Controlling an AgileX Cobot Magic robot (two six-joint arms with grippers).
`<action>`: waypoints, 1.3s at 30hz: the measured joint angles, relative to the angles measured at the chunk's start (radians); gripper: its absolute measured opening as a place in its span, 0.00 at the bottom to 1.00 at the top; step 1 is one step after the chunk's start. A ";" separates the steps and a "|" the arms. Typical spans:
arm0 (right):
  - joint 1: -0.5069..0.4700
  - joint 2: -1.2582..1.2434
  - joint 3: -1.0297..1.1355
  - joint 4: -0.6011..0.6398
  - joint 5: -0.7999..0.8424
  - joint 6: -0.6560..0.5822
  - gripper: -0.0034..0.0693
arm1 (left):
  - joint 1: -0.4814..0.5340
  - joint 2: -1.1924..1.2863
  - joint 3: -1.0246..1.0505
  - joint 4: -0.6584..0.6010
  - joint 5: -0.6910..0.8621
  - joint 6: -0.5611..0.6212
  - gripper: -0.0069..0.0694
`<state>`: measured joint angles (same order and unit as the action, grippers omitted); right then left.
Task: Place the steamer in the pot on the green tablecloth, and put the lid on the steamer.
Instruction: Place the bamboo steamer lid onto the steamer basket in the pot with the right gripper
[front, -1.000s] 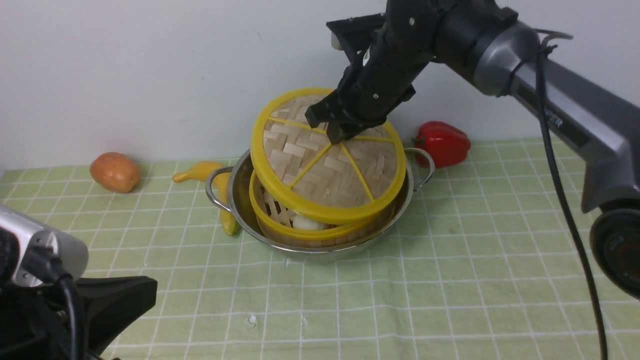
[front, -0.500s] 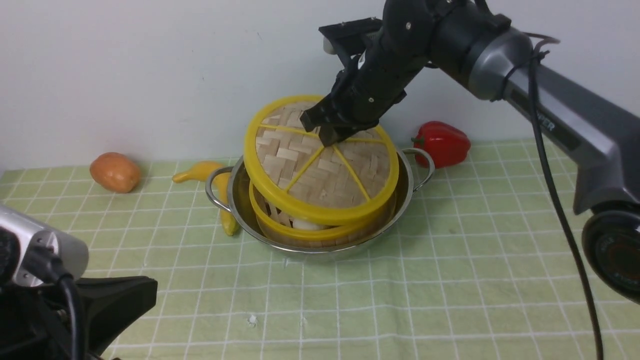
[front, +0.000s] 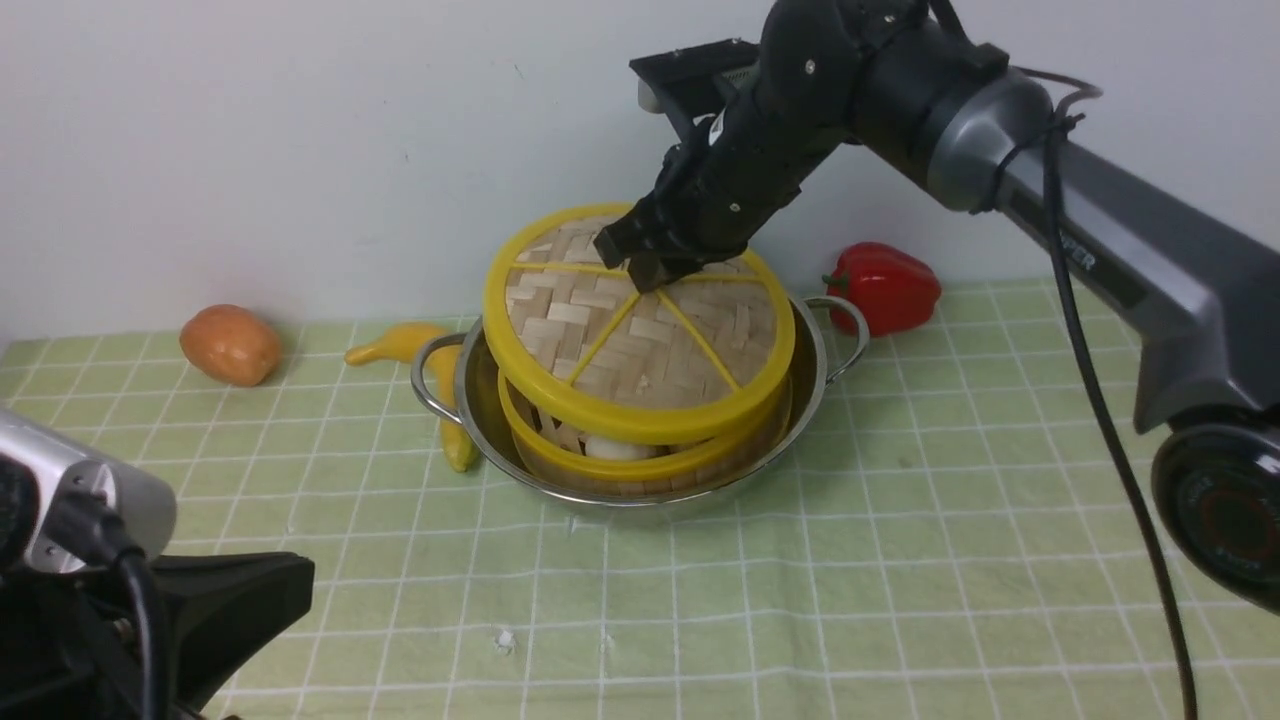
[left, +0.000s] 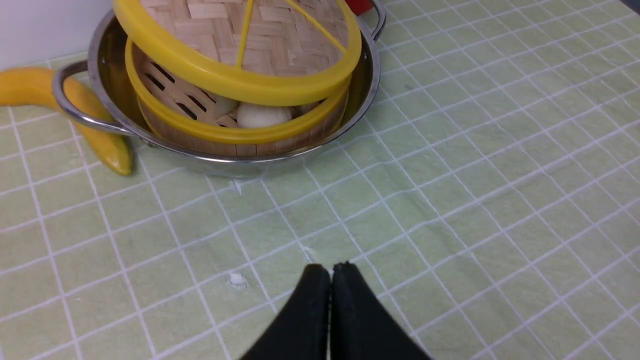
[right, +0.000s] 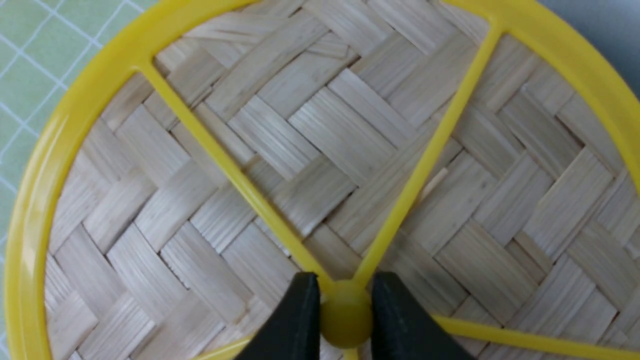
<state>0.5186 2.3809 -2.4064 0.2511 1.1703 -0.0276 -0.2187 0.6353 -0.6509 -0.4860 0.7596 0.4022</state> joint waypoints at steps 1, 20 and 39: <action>0.000 0.001 0.000 0.001 -0.006 0.000 0.25 | 0.000 0.000 0.000 0.000 0.000 0.000 0.09; 0.007 0.056 -0.007 0.036 -0.050 -0.006 0.25 | 0.000 0.000 0.000 0.001 0.000 0.000 0.09; 0.007 0.024 -0.007 0.001 -0.015 -0.006 0.25 | 0.000 0.000 0.000 0.001 0.000 0.000 0.09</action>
<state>0.5256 2.4045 -2.4138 0.2518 1.1555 -0.0336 -0.2187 0.6353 -0.6509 -0.4854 0.7596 0.4022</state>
